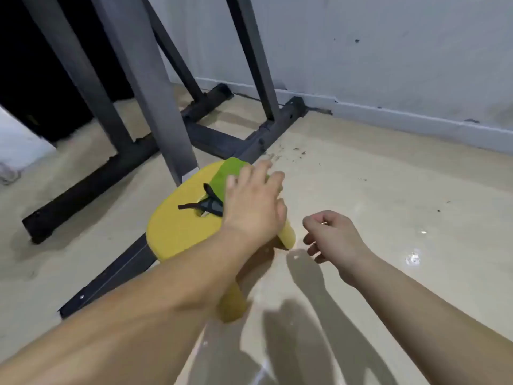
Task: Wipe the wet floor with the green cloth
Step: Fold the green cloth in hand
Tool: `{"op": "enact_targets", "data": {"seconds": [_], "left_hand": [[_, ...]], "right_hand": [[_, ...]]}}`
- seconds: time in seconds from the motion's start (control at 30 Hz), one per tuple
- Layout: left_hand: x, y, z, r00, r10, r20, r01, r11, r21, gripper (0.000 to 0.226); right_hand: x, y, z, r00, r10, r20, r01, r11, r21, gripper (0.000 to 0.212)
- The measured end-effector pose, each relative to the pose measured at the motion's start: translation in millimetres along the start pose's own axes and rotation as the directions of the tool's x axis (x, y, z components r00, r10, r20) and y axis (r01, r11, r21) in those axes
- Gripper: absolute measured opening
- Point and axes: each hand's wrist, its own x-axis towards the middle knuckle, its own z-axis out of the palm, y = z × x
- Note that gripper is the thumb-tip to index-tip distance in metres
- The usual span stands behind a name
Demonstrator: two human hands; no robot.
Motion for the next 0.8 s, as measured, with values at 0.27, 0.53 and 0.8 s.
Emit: {"op": "enact_targets", "data": {"seconds": [0.27,0.53,0.8], "left_hand": [[1,-40,2,0.935,-0.340,0.104,0.347,0.935,-0.069,0.054],[-7,65,-29,0.987,-0.074,0.141,0.150,0.735,-0.661,0.043],[-14,136,4,0.797,-0.035,0.603,0.567,0.387,-0.727,0.047]], "right_hand": [[2,-1,0,0.994,0.046,0.101,-0.060,0.989,0.136,0.032],[-5,-12,-43,0.935,0.030,0.354,-0.170,0.912,0.373,0.059],[-31,44,-130,0.932,0.160,0.325,-0.252,0.931,0.264,0.047]]}}
